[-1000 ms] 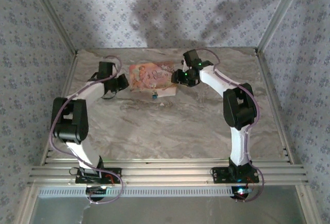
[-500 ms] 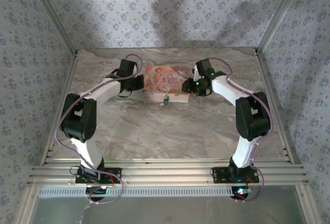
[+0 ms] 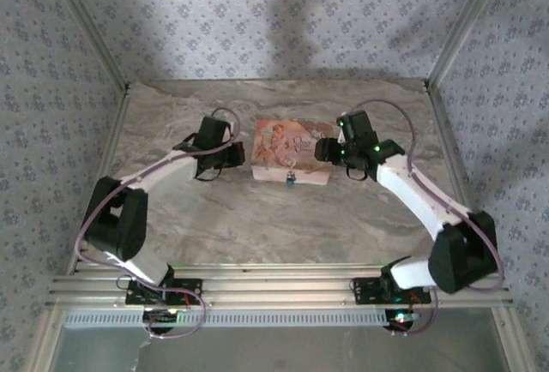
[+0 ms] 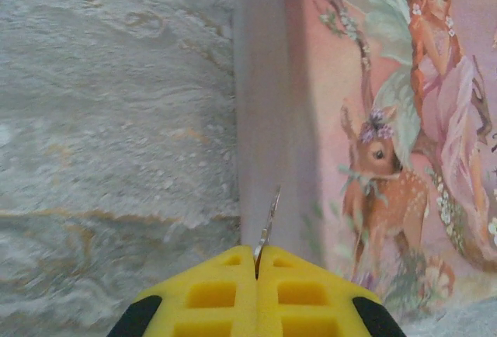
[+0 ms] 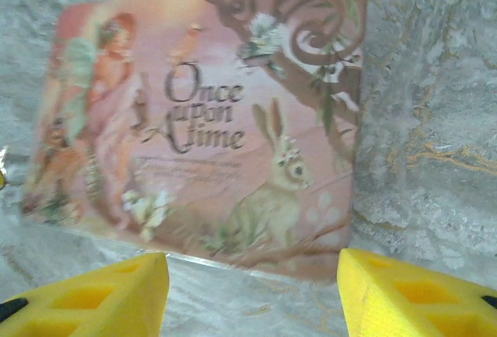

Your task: Unlock a padlock with a key

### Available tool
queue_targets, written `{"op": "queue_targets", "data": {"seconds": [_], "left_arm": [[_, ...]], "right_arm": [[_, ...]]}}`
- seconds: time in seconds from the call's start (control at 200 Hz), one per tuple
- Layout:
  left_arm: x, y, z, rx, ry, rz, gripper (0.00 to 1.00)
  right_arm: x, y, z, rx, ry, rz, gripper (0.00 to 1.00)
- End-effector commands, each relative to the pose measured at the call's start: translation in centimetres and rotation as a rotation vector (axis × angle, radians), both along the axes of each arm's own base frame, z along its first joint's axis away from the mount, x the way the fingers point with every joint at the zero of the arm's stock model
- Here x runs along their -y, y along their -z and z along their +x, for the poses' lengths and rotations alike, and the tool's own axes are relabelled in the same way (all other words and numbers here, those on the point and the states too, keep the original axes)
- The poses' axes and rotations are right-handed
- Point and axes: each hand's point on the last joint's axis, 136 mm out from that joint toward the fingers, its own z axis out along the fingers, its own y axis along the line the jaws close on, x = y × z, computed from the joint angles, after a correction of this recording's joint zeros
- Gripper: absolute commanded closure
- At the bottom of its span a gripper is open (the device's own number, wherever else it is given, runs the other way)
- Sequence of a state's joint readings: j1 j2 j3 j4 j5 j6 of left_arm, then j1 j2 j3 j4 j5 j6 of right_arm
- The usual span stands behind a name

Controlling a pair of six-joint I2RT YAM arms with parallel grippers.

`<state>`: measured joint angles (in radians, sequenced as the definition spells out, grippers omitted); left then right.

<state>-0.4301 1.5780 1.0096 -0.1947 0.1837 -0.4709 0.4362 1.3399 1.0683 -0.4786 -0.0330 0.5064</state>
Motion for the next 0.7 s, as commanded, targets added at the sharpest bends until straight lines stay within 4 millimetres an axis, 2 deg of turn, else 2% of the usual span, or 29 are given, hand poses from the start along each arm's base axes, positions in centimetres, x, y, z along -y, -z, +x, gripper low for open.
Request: {"op": "queue_targets", "data": {"seconds": [0.0, 0.105, 0.24, 0.335, 0.46, 0.695], "left_arm": [[-0.7, -2.7, -0.2, 0.067, 0.016, -0.076, 1.00], [-1.3, -3.5, -1.7, 0.081, 0.025, -0.097, 1.00], [-1.5, -3.5, -4.6, 0.075, 0.055, -0.147, 1.00], [-0.5, -3.3, -7.1, 0.066, 0.123, -0.226, 1.00], [0.4, -2.6, -9.9, 0.080, 0.174, -0.285, 1.00], [-0.4, -0.8, -12.4, 0.105, 0.130, -0.320, 1.00]], "right_arm": [[0.5, 0.4, -1.9, 0.028, 0.070, -0.097, 0.40], [-1.7, 1.7, -3.5, 0.035, 0.046, -0.133, 0.41], [-4.6, 5.1, -4.3, -0.003, 0.052, -0.129, 0.41], [-6.3, 7.1, -4.0, -0.010, 0.063, -0.080, 0.41], [-7.9, 8.1, -2.9, 0.017, 0.072, -0.075, 0.42], [-9.9, 9.9, -1.7, 0.028, 0.082, -0.166, 0.41]]}}
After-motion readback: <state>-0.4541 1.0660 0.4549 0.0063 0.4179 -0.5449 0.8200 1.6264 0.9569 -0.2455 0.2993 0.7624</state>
